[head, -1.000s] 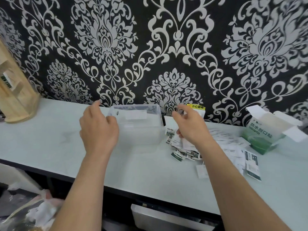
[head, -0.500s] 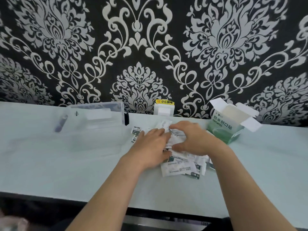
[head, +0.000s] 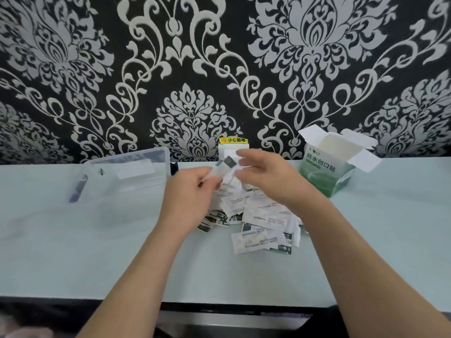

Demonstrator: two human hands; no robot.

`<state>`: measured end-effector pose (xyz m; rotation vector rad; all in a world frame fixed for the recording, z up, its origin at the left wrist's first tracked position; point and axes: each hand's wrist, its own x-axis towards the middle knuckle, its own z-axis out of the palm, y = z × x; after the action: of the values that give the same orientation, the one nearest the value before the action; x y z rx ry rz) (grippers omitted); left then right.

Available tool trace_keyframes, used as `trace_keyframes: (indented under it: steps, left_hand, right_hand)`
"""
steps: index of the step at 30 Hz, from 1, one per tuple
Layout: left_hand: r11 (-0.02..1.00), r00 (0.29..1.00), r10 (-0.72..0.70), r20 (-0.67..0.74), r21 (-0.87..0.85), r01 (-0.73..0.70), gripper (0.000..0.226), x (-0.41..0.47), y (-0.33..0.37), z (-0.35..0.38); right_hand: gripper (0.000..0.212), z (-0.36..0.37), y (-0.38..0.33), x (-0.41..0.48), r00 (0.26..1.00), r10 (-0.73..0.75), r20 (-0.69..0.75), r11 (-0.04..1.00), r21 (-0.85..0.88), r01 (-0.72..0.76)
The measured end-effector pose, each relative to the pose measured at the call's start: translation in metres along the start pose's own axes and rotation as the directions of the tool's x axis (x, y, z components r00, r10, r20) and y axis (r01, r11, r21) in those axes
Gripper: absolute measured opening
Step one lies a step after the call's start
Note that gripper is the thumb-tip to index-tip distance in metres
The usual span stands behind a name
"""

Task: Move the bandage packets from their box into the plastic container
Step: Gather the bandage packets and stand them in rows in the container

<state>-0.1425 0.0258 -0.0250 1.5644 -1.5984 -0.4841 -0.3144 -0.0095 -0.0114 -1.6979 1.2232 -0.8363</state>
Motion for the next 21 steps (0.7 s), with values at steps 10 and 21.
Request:
trace_keyframes:
  steps: [10,21]
  left_hand:
    - [0.654,0.943,-0.274,0.191,-0.681,0.328,0.018,-0.006,0.025,0.000]
    - [0.696,0.957,-0.245,0.156,-0.659,0.285,0.022,-0.004,0.030,0.007]
  right_hand:
    - [0.026,0.038,-0.010,0.001,0.989,0.118,0.088,0.751,0.643,-0.147]
    - [0.025,0.029,-0.005,0.000,0.992,0.043,0.122,0.682,0.722,-0.118]
